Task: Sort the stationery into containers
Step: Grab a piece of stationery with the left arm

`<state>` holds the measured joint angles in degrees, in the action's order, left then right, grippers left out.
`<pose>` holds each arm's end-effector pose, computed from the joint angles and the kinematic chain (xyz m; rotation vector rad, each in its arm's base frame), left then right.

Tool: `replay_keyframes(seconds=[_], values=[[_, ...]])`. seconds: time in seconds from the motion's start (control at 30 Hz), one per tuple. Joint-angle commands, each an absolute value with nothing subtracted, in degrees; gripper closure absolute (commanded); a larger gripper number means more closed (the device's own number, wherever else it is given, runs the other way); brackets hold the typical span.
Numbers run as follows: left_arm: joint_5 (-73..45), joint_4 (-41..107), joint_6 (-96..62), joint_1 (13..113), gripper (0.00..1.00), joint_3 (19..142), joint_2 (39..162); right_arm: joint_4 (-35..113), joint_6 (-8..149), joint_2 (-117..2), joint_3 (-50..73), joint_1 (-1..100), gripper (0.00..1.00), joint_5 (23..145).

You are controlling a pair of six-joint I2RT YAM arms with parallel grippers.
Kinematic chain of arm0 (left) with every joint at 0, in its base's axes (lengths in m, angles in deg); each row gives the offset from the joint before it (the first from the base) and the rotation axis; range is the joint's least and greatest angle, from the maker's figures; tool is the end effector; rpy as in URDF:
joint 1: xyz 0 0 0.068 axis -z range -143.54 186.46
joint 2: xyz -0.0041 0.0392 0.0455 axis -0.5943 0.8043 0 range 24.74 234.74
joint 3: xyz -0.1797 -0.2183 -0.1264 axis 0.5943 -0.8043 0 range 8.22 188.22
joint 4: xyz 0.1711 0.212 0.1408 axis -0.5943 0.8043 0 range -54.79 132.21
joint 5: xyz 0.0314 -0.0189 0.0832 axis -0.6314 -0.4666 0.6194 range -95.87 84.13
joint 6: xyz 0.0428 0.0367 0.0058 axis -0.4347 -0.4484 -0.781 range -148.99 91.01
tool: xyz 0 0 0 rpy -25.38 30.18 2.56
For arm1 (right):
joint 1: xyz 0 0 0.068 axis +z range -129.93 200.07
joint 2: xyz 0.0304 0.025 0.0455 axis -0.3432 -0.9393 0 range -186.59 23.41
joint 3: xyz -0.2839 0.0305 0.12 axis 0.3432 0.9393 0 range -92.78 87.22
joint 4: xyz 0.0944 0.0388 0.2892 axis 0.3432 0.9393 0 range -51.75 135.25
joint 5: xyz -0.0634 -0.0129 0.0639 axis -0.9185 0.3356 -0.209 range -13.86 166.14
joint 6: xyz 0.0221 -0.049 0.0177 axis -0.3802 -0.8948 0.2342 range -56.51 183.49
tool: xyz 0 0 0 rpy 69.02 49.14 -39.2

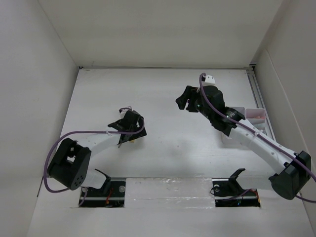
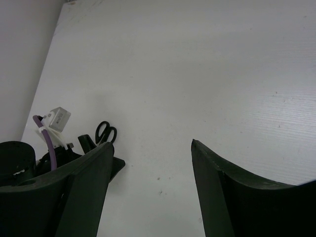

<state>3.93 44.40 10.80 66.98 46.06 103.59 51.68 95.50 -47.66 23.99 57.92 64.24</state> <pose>0.2570 -0.1434 0.1761 -0.2748 2.4438 -0.3399 0.2619 0.1932 0.3779 0.0402 1.9820 0.6052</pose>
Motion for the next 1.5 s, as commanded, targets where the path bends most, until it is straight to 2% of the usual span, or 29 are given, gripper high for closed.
replay_keyframes(seconds=[0.0,0.2,0.27,0.37,0.6,0.83,1.47], values=[[3.4,44.3,11.3,67.0,0.24,44.0,102.9,49.2,94.4,-47.1,23.6,57.5,0.3,64.8],[6.7,47.9,14.1,70.3,0.26,43.9,100.5,48.7,94.4,-47.1,23.6,57.5,0.3,64.8],[6.7,49.4,14.7,70.3,0.26,44.4,102.2,48.7,94.4,-47.1,23.6,57.5,0.3,64.8],[8.0,49.9,15.3,70.3,0.31,45.0,103.4,48.7,94.4,-47.1,23.6,57.5,0.3,65.3],[11.6,54.7,20.2,70.3,0.31,46.0,106.0,48.7,94.4,-46.6,23.6,57.5,0.3,65.3],[11.6,55.9,22.2,70.3,0.46,46.5,106.6,48.7,94.4,-46.0,24.1,57.5,0.3,65.3],[15.1,62.5,28.0,74.9,0.57,50.6,112.2,48.2,94.4,-43.7,25.2,56.5,0.3,66.4]])
